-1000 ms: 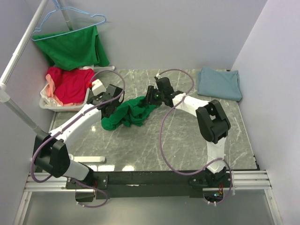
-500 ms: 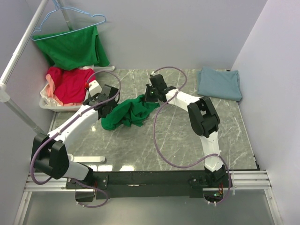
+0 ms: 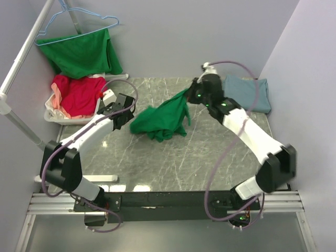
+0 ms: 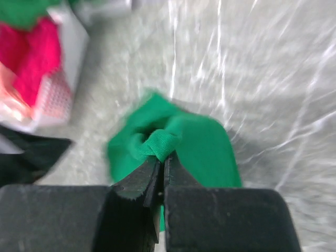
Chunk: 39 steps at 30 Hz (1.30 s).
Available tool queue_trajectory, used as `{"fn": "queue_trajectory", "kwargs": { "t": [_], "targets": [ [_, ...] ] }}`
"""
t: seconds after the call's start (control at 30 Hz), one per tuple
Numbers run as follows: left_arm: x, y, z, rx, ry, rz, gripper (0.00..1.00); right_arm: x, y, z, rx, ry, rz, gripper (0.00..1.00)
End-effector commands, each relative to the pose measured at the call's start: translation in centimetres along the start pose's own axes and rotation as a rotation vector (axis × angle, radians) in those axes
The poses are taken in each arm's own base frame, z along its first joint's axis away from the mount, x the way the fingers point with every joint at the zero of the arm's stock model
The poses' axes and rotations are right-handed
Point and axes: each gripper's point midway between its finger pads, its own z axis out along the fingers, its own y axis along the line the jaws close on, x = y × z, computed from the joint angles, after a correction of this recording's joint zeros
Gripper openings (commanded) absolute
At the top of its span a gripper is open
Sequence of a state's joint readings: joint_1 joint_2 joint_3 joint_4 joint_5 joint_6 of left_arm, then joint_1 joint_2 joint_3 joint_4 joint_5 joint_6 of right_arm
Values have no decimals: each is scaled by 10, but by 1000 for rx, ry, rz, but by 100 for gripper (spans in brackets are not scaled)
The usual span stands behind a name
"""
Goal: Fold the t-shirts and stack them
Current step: Flatten the tshirt out
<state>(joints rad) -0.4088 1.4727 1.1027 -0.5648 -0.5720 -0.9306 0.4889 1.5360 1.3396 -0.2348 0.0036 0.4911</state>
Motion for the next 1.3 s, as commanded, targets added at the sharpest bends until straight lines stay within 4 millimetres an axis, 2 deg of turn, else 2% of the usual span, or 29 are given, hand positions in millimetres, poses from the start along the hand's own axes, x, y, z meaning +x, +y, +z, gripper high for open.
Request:
{"fn": "queue_trajectory", "kwargs": {
  "t": [0.0,0.07,0.1,0.17,0.2,0.23,0.3,0.37,0.4,0.43,0.47,0.5,0.53,0.57,0.6,0.63,0.67,0.73,0.77,0.83,0.93,1.0,1.03,1.07,1.13,1.17,1.23,1.27],
  "targets": [
    [-3,-38,15,92,14,11,67,-26,-20,-47,54,-99,-24,0],
    [-1,-52,24,117,25,18,66,-33,-21,-64,42,-130,-29,0],
    [17,-59,37,129,82,48,66,-34,-22,-69,42,-133,-30,0],
    [20,-78,45,172,104,57,66,-40,-23,-83,41,-156,-33,0],
    [40,-87,53,209,175,78,65,-41,-23,-87,40,-163,-36,0],
    [44,-95,54,239,194,82,64,-42,-24,-90,44,-168,-35,0],
    [50,-114,50,322,214,82,63,-49,-24,-101,50,-198,-43,0],
    [63,-132,33,420,227,103,63,-59,-27,-109,69,-234,-47,0],
    [62,-138,21,456,215,110,64,-63,-32,-110,94,-249,-44,0],
    [72,-138,14,471,221,134,64,-71,-33,-112,108,-265,-42,0],
    [84,-145,-1,506,221,170,64,-72,-38,-106,135,-259,-37,0],
    [85,-150,-14,534,205,177,64,-78,-48,-106,180,-274,-26,0],
    [106,-151,-27,554,218,213,64,-83,-53,-104,202,-287,-18,0],
    [109,-154,-39,578,212,215,64,-83,-61,-96,234,-284,-4,0],
    [116,-155,-46,592,210,217,63,-88,-73,-93,277,-301,11,0],
    [136,-152,-56,603,232,235,63,-91,-80,-90,302,-308,23,0],
    [139,-153,-62,615,226,234,63,-89,-91,-81,338,-296,40,0],
    [158,-150,-71,622,235,240,61,-96,-113,-79,410,-316,72,0],
    [161,-150,-73,632,233,239,61,-94,-123,-74,437,-314,84,0],
    [168,-150,-77,637,228,243,60,-100,-140,-72,470,-343,107,0],
    [170,-157,-75,629,202,252,60,-104,-162,-66,505,-349,135,0],
    [173,-160,-64,591,180,264,60,-105,-171,-63,520,-352,146,0],
    [169,-168,-65,591,162,258,60,-104,-181,-61,537,-347,154,0],
    [175,-168,-58,568,162,274,60,-104,-183,-58,534,-341,160,0],
    [175,-181,-58,583,150,279,60,-101,-191,-52,540,-327,172,0],
    [184,-182,-50,565,157,295,60,-100,-196,-50,536,-319,181,0],
    [187,-193,-48,568,157,297,60,-96,-202,-46,538,-308,197,0],
    [196,-192,-40,548,167,311,59,-95,-203,-44,533,-303,200,0]
  ]
}}
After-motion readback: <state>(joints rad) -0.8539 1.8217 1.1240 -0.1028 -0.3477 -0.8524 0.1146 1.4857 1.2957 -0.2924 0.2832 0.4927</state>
